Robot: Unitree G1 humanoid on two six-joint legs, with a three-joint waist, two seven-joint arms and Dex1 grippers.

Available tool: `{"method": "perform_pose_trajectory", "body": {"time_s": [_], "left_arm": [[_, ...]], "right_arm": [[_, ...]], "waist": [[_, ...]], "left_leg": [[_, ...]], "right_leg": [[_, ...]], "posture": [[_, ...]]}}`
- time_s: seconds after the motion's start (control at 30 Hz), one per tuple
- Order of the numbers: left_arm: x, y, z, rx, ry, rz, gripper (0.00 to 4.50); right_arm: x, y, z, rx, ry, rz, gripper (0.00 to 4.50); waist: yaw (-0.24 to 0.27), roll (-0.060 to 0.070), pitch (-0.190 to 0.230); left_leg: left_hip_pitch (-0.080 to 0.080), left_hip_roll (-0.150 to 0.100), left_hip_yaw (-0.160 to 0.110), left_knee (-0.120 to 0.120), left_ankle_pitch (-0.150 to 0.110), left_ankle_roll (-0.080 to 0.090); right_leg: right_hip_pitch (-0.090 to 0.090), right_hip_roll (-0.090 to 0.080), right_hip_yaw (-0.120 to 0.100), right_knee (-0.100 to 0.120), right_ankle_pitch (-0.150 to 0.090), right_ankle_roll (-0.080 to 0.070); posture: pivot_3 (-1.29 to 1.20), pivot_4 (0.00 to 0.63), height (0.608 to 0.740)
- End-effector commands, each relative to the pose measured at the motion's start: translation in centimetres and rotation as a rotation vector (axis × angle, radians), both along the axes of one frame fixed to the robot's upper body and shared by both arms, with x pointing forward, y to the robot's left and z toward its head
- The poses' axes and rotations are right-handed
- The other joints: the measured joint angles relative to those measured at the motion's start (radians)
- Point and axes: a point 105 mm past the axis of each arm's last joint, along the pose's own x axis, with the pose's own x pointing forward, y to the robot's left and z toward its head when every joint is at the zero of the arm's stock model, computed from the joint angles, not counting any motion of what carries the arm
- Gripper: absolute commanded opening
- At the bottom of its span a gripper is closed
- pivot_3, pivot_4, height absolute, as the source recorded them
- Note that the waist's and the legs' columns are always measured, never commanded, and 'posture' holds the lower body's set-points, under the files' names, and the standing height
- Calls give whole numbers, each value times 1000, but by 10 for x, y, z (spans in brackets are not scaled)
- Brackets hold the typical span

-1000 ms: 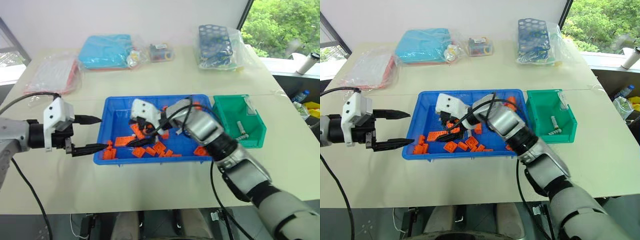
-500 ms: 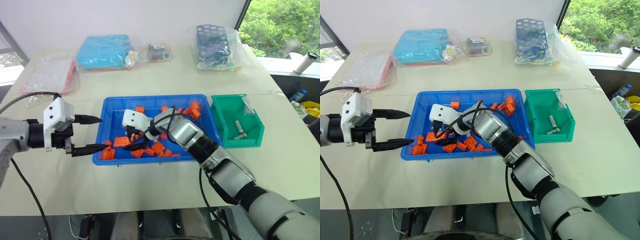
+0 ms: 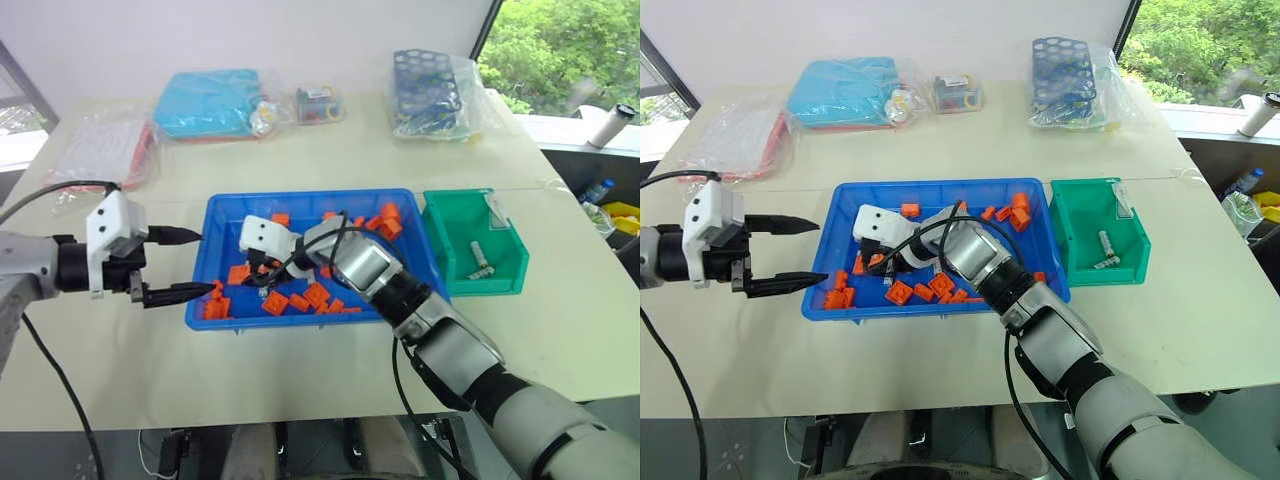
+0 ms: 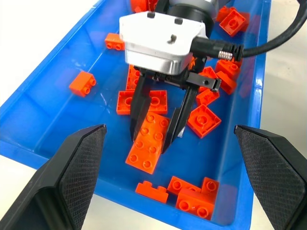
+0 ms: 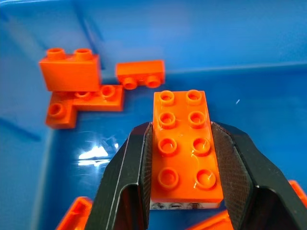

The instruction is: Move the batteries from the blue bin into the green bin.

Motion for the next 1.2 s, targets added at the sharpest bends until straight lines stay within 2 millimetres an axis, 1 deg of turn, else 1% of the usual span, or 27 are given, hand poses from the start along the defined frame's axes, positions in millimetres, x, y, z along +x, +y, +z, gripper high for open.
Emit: {"method": "perform_pose_trajectory", "body": {"time_s": [0.03,0.13,0.23,0.3,0.33,0.37,0.4,0.43,0.53,0.6,0.67,0.77,0.83,1.0,1.2], "left_arm": [[1,-4,7,9,-44,-18,4500],[2,-6,7,8,-47,-24,4500],[3,-7,8,7,-49,-27,4500],[4,-7,8,6,-49,-28,4500],[4,-7,8,5,-49,-29,4500],[4,-7,8,4,-49,-29,4500],[4,-7,8,4,-49,-30,4500],[4,-7,8,3,-49,-31,4500],[4,-9,9,-2,-45,-39,4500],[4,-11,10,-8,-39,-47,4500],[4,-12,9,-7,-35,-54,4500],[2,-13,6,5,-28,-65,4500],[1,-14,4,16,-23,-74,4500],[0,-15,4,8,-23,-74,4500],[0,-14,6,5,-30,-66,4500]], "right_arm": [[22,5,27,72,-102,-79,1758],[43,-2,31,79,-142,-175,1758],[53,-6,30,92,-141,-228,1758],[54,-6,32,104,-136,-232,2379],[54,-5,33,109,-138,-227,2592],[54,-4,34,112,-139,-223,3139],[53,-4,35,115,-140,-215,3571],[49,-2,39,133,-130,-173,4037],[19,1,56,201,-89,51,4037],[1,-6,56,195,-53,170,4037],[-9,-16,47,138,-48,239,4037],[-11,-27,27,33,-59,253,4037],[-7,-28,19,5,-56,226,4037],[2,-23,13,-4,-69,168,4037],[2,-24,7,-26,-65,180,4037]], "waist": [[-1,0,0],[-2,0,0],[-2,0,0],[-3,0,0],[-3,0,0],[-3,0,0],[-3,0,0],[-3,0,0],[-2,0,0],[-1,0,0],[1,0,0],[1,0,0],[0,0,0],[-4,0,0],[1,0,0]], "left_leg": [[0,0,0,0,0,0],[0,0,0,0,0,0],[0,0,0,-1,0,0],[0,0,0,-1,0,0],[0,0,0,-1,0,-1],[0,0,0,-1,0,-1],[0,0,0,-1,0,-1],[0,0,0,-1,0,-1],[0,0,0,-1,0,-1],[0,0,0,-1,0,0],[0,0,0,-1,0,0],[0,0,-1,0,0,0],[0,0,-1,0,0,0],[0,1,0,0,0,0],[0,1,0,0,0,-1]], "right_leg": [[0,0,0,0,0,0],[0,0,0,0,0,0],[0,0,0,0,0,0],[0,0,0,0,0,0],[0,0,0,0,0,0],[0,0,0,0,0,0],[0,0,0,0,0,0],[0,0,0,0,0,0],[0,0,0,0,0,0],[0,0,0,0,0,0],[0,0,0,0,0,0],[1,0,0,0,0,0],[1,0,0,0,0,0],[-1,1,0,1,0,0],[0,1,0,1,0,0]], "posture": [[0,150,739],[0,150,739],[0,150,739],[0,150,739],[0,150,739],[0,150,739],[0,150,739],[0,150,739],[0,150,739],[0,150,739],[0,150,739],[0,150,739],[0,150,739],[0,150,739],[0,150,739]]}}
